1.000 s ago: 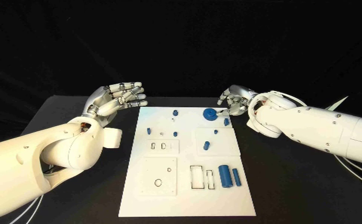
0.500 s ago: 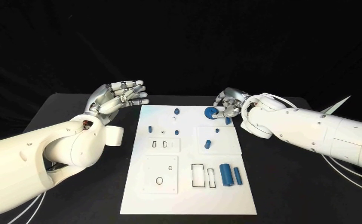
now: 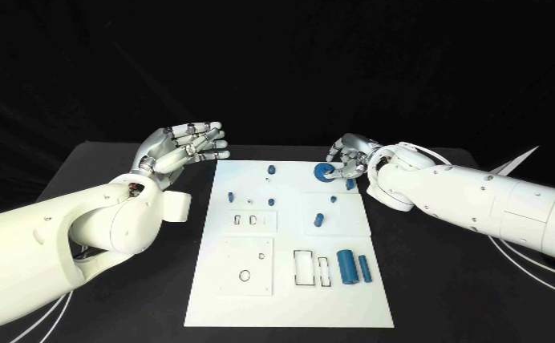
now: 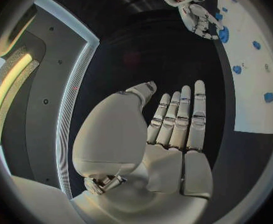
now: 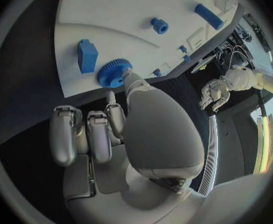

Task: Assemble the parts on the task board

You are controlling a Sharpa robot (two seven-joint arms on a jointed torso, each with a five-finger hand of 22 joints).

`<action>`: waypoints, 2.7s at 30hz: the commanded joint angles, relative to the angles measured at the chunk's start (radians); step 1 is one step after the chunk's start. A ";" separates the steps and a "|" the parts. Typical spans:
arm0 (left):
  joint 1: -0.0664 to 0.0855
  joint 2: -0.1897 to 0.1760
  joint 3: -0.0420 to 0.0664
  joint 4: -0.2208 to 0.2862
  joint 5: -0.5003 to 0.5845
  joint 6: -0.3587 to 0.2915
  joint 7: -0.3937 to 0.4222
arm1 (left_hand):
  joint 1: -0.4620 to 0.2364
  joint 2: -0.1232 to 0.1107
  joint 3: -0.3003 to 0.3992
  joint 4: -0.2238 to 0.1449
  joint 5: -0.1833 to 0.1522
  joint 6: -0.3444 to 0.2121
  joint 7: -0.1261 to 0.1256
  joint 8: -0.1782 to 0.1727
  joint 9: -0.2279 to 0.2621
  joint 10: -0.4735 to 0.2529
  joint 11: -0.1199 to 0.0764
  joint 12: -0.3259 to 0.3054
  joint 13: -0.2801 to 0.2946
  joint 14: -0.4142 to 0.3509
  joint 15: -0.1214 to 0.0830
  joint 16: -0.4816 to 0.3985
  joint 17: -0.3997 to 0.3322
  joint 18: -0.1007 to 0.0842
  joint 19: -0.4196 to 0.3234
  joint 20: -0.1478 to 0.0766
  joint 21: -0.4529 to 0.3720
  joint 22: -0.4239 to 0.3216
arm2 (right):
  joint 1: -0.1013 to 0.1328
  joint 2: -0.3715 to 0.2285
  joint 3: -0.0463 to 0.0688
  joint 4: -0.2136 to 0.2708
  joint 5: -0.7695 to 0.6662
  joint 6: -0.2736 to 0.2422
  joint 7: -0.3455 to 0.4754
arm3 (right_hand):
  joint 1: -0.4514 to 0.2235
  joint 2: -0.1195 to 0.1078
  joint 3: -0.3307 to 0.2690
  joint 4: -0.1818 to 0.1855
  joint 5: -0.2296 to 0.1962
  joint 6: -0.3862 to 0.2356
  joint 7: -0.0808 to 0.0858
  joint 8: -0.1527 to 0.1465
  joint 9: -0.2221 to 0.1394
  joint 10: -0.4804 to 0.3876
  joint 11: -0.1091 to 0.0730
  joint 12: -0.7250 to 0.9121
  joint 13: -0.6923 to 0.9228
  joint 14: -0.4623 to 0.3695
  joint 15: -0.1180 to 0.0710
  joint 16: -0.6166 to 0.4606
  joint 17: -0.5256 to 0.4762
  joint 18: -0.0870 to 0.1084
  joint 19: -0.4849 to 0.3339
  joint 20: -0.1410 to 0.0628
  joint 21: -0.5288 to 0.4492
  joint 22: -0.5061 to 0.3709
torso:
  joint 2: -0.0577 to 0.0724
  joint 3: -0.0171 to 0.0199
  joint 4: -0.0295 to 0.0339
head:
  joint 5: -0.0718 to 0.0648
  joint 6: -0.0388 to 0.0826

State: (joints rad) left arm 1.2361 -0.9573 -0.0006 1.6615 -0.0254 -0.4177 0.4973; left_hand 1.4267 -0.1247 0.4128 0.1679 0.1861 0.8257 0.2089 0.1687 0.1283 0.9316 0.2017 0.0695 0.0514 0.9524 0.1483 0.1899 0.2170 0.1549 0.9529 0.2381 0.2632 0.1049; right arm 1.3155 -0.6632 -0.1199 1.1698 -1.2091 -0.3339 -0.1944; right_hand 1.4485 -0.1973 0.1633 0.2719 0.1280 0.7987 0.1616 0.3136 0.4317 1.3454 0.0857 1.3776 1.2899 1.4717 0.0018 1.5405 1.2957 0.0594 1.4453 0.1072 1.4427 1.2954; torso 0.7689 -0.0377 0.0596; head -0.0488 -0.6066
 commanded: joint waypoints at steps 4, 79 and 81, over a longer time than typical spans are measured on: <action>0.001 0.005 0.001 -0.001 -0.001 0.005 0.000 | -0.008 -0.014 0.024 -0.016 0.016 0.007 0.026 0.014 0.012 0.017 -0.008 -0.004 0.013 -0.002 -0.001 0.012 0.016 0.025 0.026 -0.003 0.020 0.018 | -0.004 0.006 0.000 -0.007 -0.005 0.014 -0.011 | 0.041 0.012 0.044 -0.002 0.016 -0.003 0.002 0.020 0.002 0.043 -0.007 0.020 0.058 0.090 0.002 0.017 0.231 -0.031 0.072 -0.002 0.024 0.175 | 0.000 -0.0003 0.0004 | -0.001 -0.003; 0.001 0.022 0.001 -0.011 -0.001 0.006 -0.007 | -0.006 -0.011 0.028 -0.021 0.016 0.007 0.027 0.013 0.011 0.016 -0.008 -0.005 0.013 -0.004 -0.001 0.010 0.022 0.024 0.024 -0.004 0.024 0.020 | -0.056 0.170 -0.006 0.141 -0.415 -0.183 -0.117 | -0.038 0.007 0.278 -0.070 0.013 0.159 -0.039 0.001 -0.021 0.127 -0.044 0.086 0.154 0.095 -0.030 0.025 0.257 -0.051 0.110 -0.030 0.100 0.250 | 0.000 -0.0019 0.0039 | 0.020 -0.002; 0.001 0.023 0.001 -0.011 -0.001 0.006 -0.007 | -0.006 -0.011 0.028 -0.021 0.016 0.007 0.027 0.013 0.011 0.016 -0.008 -0.005 0.013 -0.004 -0.001 0.010 0.022 0.024 0.024 -0.004 0.024 0.020 | -0.058 0.179 -0.006 0.130 -0.416 -0.182 -0.118 | -0.042 0.005 0.281 -0.072 0.013 0.158 -0.038 -0.001 -0.021 0.127 -0.044 0.085 0.153 0.095 -0.030 0.025 0.258 -0.051 0.110 -0.030 0.101 0.251 | 0.000 -0.0009 0.0026 | 0.022 -0.001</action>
State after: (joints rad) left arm 1.2360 -0.9373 -0.0006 1.6489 -0.0255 -0.4148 0.4896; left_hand 1.4267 -0.1247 0.4376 0.1435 0.1861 0.8257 0.2089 0.1687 0.1283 0.9316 0.2018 0.0695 0.0514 0.9524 0.1483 0.1899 0.2206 0.1550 0.9529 0.2382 0.2746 0.1065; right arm 1.2594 -0.4890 -0.1260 1.3060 -1.6212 -0.5198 -0.3112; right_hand 1.4343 -0.2105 0.3709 0.2112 0.1274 0.8931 0.1257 0.2887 0.3748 1.4490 0.0466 1.4424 1.2905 1.4548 -0.0236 1.5495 1.2960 0.0364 1.4661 0.0856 1.5162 1.2954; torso 0.7692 -0.0389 0.0631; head -0.0286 -0.6081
